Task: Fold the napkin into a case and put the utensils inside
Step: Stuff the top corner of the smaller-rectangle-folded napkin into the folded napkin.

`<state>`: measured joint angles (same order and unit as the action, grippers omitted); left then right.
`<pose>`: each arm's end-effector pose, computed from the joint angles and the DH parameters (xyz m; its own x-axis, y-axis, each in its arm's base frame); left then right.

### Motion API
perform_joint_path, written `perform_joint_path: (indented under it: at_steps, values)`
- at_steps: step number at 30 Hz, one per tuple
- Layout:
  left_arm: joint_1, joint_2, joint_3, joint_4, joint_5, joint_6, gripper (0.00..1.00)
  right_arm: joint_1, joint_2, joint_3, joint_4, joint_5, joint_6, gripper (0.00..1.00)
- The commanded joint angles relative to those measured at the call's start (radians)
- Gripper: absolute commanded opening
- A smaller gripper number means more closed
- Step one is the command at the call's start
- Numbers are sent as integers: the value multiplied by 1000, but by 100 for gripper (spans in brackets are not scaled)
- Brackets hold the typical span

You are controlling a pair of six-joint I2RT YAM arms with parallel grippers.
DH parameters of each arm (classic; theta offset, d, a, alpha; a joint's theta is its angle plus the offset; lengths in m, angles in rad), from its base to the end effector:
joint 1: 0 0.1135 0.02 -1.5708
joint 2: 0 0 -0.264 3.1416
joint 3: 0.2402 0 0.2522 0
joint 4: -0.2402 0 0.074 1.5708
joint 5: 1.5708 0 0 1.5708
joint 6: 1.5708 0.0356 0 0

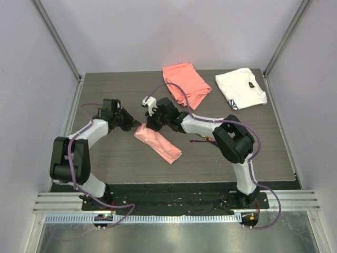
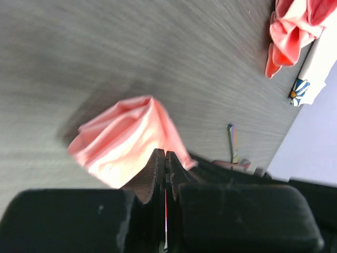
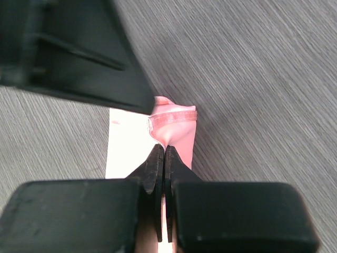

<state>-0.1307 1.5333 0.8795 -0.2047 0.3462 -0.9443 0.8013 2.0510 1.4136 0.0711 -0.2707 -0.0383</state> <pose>0.3071 -0.0525 0.1946 -0.7174 -0.6743 -0.1751 -0.4071 0.6098 -0.6800 0.3173 0.3413 0.1920 -0.3405 -0.4045 -0.8488 -0.8628 0.4932 0.1110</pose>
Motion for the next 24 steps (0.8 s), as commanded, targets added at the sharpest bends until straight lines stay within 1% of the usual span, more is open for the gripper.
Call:
perform_joint_path:
  at_steps: [1,9,13,16,19,20,24]
  values:
    - [-6,123,76,56,80,-45,0,-5,-3,39,7,-19,21,1]
    - [-10,234,93,68,43,-36,0,-10,-5,47,-2,-28,31,1]
    - [-15,255,84,76,16,-31,0,-8,-6,62,-22,-36,37,1]
    - [-15,274,73,83,5,-33,0,-8,3,87,-47,-82,83,1]
    - [-14,272,59,108,5,-47,0,-5,29,91,-25,-137,161,1]
    - [-14,271,58,108,5,-47,0,-1,38,97,-30,-148,198,1]
    - [-14,246,68,84,-13,-34,0,6,77,88,-18,-193,253,1]
